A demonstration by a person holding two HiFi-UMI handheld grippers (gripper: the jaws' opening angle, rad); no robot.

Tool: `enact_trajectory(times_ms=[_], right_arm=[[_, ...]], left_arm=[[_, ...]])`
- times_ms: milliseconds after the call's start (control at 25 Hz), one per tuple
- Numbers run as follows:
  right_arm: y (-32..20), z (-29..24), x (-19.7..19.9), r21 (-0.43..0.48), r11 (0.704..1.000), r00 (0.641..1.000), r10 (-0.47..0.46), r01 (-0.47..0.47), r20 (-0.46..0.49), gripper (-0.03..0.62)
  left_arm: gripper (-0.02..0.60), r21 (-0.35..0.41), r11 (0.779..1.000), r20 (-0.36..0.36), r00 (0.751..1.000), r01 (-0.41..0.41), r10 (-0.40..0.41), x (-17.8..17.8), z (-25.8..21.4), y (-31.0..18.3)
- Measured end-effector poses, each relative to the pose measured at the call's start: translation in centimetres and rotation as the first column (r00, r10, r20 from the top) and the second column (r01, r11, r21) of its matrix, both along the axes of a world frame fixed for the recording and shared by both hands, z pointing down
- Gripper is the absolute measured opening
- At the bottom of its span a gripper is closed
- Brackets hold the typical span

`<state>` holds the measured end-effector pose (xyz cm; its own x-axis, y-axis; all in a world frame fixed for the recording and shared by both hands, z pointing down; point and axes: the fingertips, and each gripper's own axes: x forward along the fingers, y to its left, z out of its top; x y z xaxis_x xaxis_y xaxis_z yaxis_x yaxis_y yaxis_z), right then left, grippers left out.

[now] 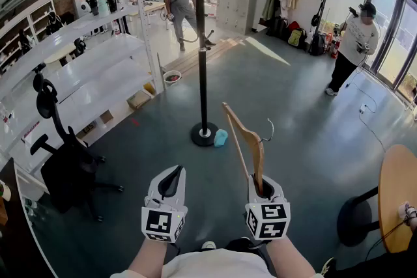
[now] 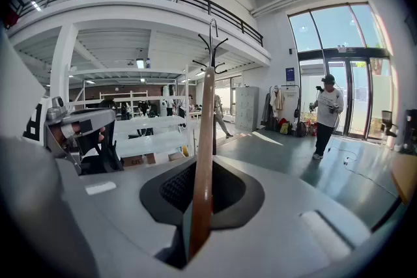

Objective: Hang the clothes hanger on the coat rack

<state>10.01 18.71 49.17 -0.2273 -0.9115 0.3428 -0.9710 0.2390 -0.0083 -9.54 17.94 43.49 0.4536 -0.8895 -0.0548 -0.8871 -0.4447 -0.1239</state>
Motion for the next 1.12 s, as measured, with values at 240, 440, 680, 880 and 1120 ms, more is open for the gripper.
enact_trajectory(times_ms=[240, 440, 680, 880, 1120], right_arm=[[-0.3, 0.0, 0.2, -0.003, 1.000, 1.000, 0.003, -0.003, 0.015, 0.057], [-0.9, -0.1, 0.0, -0.002, 1.000, 1.000, 0.010, -0.010, 0.019, 0.057], [-1.8, 0.3, -0.3, -0.014, 1.000, 1.000, 0.016, -0.016, 0.020, 0.058], [-2.9, 0.1, -0.8, -0.022, 1.000, 0.999, -0.005, 0.006, 0.037, 0.058], [-4.6, 0.2, -0.5, -0.025, 1.000, 0.999, 0.005, -0.004, 0.040, 0.057]], left_arm=[[0.000, -0.005, 1.000, -0.003, 1.000, 0.003, -0.003, 0.1, 0.0, -0.1], [0.000, -0.005, 1.000, -0.011, 1.000, 0.009, -0.009, -0.3, 0.0, -0.7], [0.000, -0.009, 1.000, -0.014, 1.000, 0.011, -0.011, -1.0, 0.4, -1.3], [0.000, -0.005, 1.000, -0.020, 1.000, 0.017, -0.017, -1.8, -0.2, -1.6], [0.000, -0.019, 0.999, -0.014, 0.999, 0.031, -0.031, -2.5, 0.6, -2.8]])
